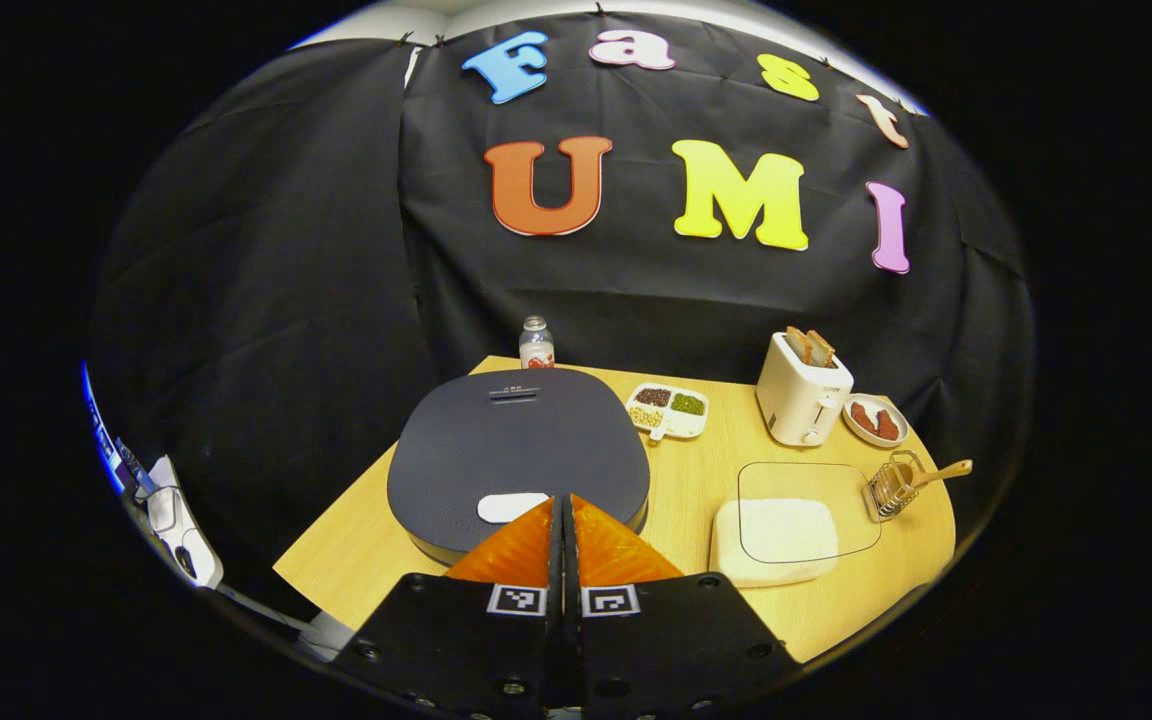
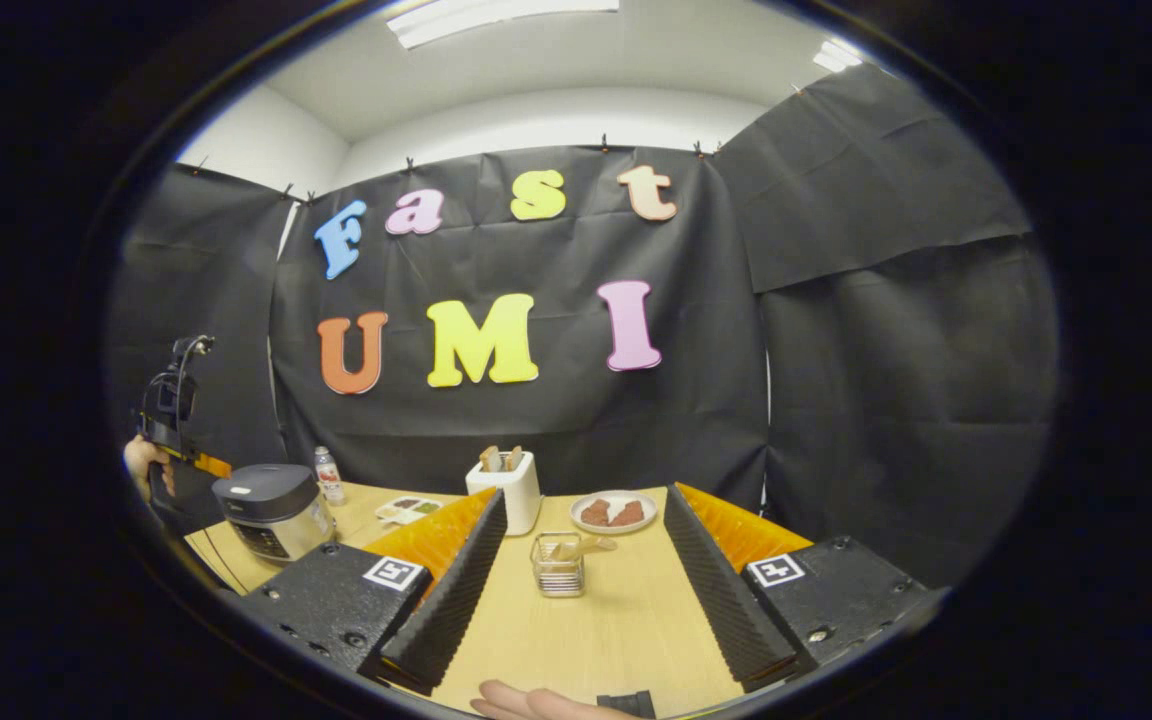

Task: Close the left gripper, press the button to open the rice cooker; take a wooden spoon from the chopstick holder with the right hand, scoop a spoonful of rice and pour it into the rice cooker, then put the wooden spoon back into the chopstick holder.

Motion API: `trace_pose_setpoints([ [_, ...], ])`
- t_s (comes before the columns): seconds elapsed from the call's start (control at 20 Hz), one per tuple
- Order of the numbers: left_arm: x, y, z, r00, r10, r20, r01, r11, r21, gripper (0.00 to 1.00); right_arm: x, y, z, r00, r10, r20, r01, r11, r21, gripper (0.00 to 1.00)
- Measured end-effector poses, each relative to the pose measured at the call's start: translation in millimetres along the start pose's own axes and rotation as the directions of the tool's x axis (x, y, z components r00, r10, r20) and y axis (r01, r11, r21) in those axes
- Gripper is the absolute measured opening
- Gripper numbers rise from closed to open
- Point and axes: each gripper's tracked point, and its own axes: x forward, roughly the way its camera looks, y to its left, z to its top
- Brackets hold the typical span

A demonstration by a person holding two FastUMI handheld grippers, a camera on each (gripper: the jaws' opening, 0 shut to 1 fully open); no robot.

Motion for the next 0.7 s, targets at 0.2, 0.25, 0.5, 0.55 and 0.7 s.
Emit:
trace_pose_setpoints([
  [0.2,30.1,19.0,-12.3,0.998,0.042,-0.052,-0.044,0.998,-0.038,0.00,2.3,-8.1,-13.5,1.000,-0.003,-0.027,0.004,1.000,0.028,0.96],
  [0.25,35.9,20.2,-14.3,0.998,0.035,-0.060,-0.038,0.998,-0.047,0.00,2.5,-9.1,-15.4,1.000,0.001,-0.026,0.000,0.999,0.038,1.00],
  [0.5,37.8,23.0,-22.5,0.993,0.051,-0.105,-0.057,0.997,-0.050,0.00,8.4,-18.5,-25.8,0.999,0.000,-0.033,0.003,0.997,0.076,0.96],
  [0.55,37.6,22.9,-22.7,0.992,0.046,-0.117,-0.053,0.997,-0.054,0.00,8.8,-20.6,-25.8,0.999,-0.006,-0.033,0.008,0.997,0.080,1.00],
  [0.7,38.4,23.7,-26.3,0.989,0.043,-0.145,-0.053,0.996,-0.069,0.00,9.2,-18.7,-27.6,1.000,0.000,-0.030,0.003,0.995,0.100,1.00],
])
